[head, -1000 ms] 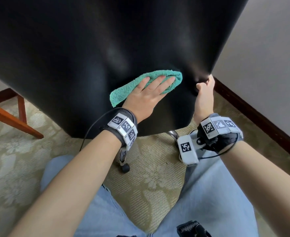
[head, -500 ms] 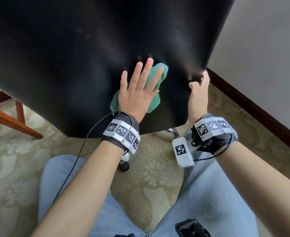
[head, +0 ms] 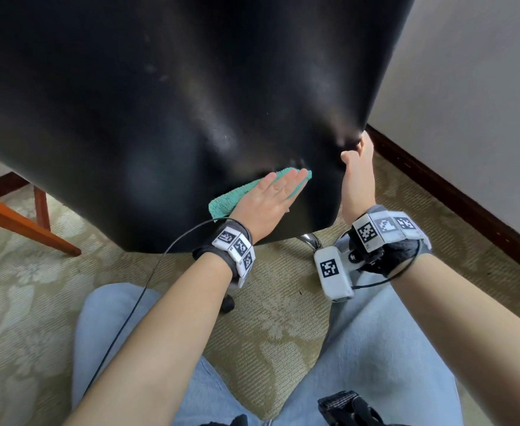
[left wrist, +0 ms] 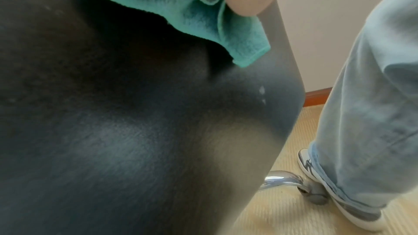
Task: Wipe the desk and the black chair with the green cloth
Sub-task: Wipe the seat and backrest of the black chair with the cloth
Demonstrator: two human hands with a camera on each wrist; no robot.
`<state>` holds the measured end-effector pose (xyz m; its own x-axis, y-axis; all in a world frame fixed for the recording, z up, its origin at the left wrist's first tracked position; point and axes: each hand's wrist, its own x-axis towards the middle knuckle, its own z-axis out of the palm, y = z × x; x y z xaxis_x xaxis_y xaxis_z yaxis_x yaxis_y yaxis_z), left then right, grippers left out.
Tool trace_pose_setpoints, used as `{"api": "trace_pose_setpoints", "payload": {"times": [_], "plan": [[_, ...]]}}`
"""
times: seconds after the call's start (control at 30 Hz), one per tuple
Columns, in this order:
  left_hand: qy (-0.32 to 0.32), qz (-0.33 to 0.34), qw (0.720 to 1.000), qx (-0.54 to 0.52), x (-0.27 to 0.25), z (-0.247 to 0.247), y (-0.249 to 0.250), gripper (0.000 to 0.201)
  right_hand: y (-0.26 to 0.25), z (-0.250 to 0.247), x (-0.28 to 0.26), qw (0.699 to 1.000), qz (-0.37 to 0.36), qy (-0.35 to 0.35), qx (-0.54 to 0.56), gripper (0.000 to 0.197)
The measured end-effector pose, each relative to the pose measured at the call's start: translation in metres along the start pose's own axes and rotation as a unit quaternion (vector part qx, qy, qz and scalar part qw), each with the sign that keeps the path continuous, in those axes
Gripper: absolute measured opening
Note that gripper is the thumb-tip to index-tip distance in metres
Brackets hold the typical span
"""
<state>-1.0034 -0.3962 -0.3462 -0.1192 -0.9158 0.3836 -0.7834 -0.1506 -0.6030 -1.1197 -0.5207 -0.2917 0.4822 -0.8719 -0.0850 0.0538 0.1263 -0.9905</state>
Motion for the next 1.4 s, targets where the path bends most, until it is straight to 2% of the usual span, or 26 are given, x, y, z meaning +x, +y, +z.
{"api": "trace_pose_setpoints", "payload": {"times": [0.07,0.17,0.27,0.33,0.37,0.43,0.5,0.57,0.63,0.7,0.83,1.0,1.07,1.17,1.23,1.4], "plan": [[-0.016,0.023,0.999,-0.036,-0.005,-0.002,0.0,0.058,-0.001,-0.002,-0.001,1.0,0.007,-0.01,-0.001,0.065],[0.026,0.004,0.999,-0.022,-0.006,-0.013,-0.005,0.057,-0.005,-0.003,-0.004,1.0,0.013,-0.013,-0.013,0.064],[0.072,-0.144,0.987,0.02,-0.008,-0.042,-0.015,0.067,-0.012,0.001,-0.005,0.999,0.028,-0.007,-0.026,0.067],[0.105,-0.261,0.958,-0.051,-0.011,-0.068,-0.024,0.074,-0.015,0.003,-0.008,0.999,0.027,-0.001,-0.032,0.067],[0.128,-0.302,0.94,-0.096,-0.013,-0.079,-0.029,0.07,-0.016,0.005,-0.01,0.999,0.025,0.003,-0.035,0.068],[0.171,-0.363,0.903,-0.154,-0.018,-0.099,-0.04,0.054,-0.017,0.007,-0.015,0.999,0.018,0.005,-0.041,0.065],[0.191,-0.411,0.875,-0.169,-0.022,-0.112,-0.049,0.051,-0.018,0.009,-0.017,0.999,0.015,0.006,-0.045,0.064],[0.196,-0.445,0.858,-0.165,-0.023,-0.12,-0.058,0.056,-0.02,0.008,-0.016,0.999,0.03,0.008,-0.036,0.065],[0.185,-0.465,0.853,-0.152,-0.021,-0.123,-0.066,0.061,-0.023,0.006,-0.016,0.998,0.043,0.009,-0.036,0.058],[0.163,-0.473,0.856,-0.128,-0.016,-0.12,-0.073,0.062,-0.023,0.004,-0.014,0.998,0.056,0.009,-0.039,0.065],[0.121,-0.451,0.882,-0.058,0.0,-0.1,-0.077,0.062,-0.02,0.001,-0.011,0.997,0.072,-0.008,-0.041,0.077],[0.151,-0.472,0.86,-0.123,0.023,-0.089,-0.071,0.063,-0.019,0.003,-0.011,0.996,0.083,-0.041,-0.018,0.084],[0.143,-0.464,0.863,-0.142,0.028,-0.086,-0.066,0.063,-0.015,0.0,-0.009,0.995,0.082,-0.047,-0.007,0.085],[0.11,-0.433,0.882,-0.15,0.034,-0.078,-0.056,0.063,-0.011,-0.004,-0.006,0.995,0.078,-0.058,0.013,0.086],[0.087,-0.401,0.899,-0.151,0.042,-0.076,-0.047,0.064,-0.011,-0.004,-0.003,0.995,0.077,-0.049,0.03,0.079],[0.02,-0.287,0.952,-0.104,0.056,-0.072,-0.026,0.062,-0.009,-0.006,-0.003,0.997,0.06,-0.044,0.031,0.069]]}}
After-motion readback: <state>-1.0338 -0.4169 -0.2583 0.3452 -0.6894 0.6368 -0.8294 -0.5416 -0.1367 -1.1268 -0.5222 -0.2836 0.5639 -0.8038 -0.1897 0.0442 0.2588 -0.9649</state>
